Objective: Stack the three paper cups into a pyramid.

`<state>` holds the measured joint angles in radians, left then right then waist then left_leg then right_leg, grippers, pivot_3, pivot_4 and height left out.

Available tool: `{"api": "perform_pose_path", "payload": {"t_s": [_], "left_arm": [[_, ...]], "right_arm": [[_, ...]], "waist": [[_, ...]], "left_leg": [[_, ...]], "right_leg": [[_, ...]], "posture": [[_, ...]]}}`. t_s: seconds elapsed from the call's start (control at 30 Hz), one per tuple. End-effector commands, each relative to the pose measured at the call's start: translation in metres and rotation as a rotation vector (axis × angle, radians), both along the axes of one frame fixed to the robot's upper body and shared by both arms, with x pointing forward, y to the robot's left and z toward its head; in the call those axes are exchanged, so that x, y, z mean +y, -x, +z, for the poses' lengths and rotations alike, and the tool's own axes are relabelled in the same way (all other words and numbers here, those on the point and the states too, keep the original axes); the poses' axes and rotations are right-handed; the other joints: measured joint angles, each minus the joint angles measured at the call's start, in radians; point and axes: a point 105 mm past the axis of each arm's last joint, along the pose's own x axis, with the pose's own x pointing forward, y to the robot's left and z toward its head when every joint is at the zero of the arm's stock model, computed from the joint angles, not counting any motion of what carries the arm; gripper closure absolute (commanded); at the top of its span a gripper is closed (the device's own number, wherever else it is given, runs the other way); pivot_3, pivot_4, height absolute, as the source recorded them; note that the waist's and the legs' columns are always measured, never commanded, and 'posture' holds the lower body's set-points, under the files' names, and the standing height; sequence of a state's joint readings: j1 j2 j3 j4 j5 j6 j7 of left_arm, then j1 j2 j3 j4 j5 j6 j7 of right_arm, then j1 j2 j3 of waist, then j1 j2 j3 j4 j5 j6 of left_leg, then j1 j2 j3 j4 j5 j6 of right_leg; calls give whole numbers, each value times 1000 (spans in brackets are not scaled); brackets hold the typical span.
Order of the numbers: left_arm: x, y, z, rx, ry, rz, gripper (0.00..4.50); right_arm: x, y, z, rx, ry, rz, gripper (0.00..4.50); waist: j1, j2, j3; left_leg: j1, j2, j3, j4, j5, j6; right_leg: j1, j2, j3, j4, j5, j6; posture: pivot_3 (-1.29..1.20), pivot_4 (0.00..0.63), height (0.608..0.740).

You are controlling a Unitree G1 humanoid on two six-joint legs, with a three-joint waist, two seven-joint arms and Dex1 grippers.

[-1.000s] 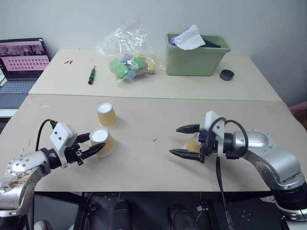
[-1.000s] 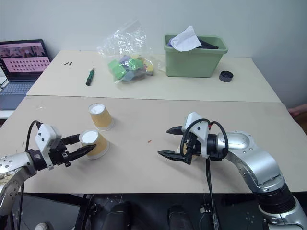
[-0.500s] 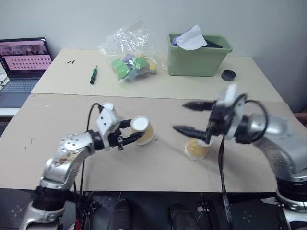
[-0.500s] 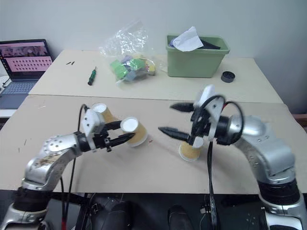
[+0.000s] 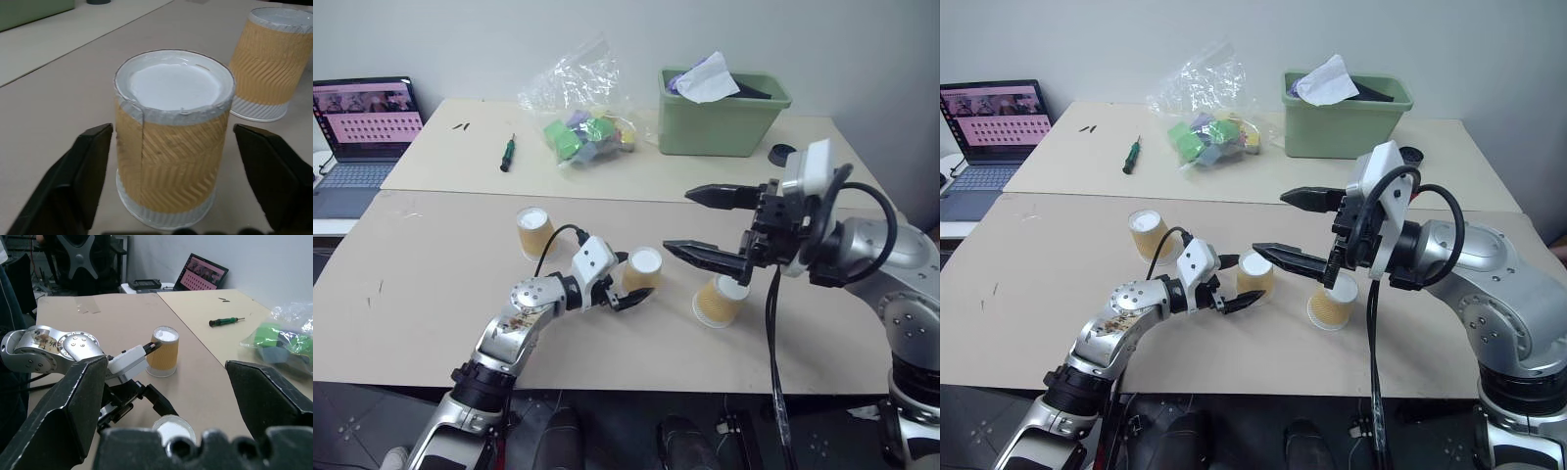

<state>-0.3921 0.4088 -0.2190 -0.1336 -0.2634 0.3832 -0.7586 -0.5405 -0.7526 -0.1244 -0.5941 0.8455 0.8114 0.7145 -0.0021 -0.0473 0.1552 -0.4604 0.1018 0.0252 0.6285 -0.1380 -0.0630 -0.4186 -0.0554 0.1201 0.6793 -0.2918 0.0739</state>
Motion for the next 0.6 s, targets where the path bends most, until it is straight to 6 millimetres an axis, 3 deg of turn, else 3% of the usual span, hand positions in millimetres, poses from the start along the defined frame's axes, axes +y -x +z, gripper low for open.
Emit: {"api": "perform_pose_path", "payload": {"t_s": [0.03, 0.13, 0.3, 0.43, 0.6], "left_arm": [[18, 11, 42, -109, 23, 9, 66], [46, 27, 63, -122, 16, 65, 66], [87, 40, 73, -39, 159, 291, 66], [120, 29, 45, 35, 201, 620, 66], [122, 16, 14, 65, 238, 800, 66]], "right_arm": [[-2, -2, 1, -22, 13, -18, 0], [-4, -4, -4, -8, 24, -24, 0], [-5, -6, -15, 15, 52, -21, 0], [-4, -5, -20, 21, 68, -13, 0], [-3, -3, -23, 26, 88, -4, 0]], "waist": [[-6, 0, 0], [-18, 0, 0], [-13, 1, 0], [-9, 1, 0], [-5, 1, 0]], "left_leg": [[0, 0, 0, 0, 0, 0], [0, 0, 0, 0, 0, 0], [0, 0, 0, 0, 0, 0], [1, 0, -1, 2, 0, 0], [1, 0, -1, 4, 0, 0]], "right_leg": [[0, 0, 0, 0, 0, 0], [0, 0, 0, 0, 0, 0], [0, 0, 0, 0, 0, 0], [2, -1, -1, 0, 0, 1], [2, -1, -1, 0, 1, 1]], "posture": [[0, 150, 692], [0, 150, 692], [0, 150, 692], [0, 150, 692], [0, 150, 692]]}}
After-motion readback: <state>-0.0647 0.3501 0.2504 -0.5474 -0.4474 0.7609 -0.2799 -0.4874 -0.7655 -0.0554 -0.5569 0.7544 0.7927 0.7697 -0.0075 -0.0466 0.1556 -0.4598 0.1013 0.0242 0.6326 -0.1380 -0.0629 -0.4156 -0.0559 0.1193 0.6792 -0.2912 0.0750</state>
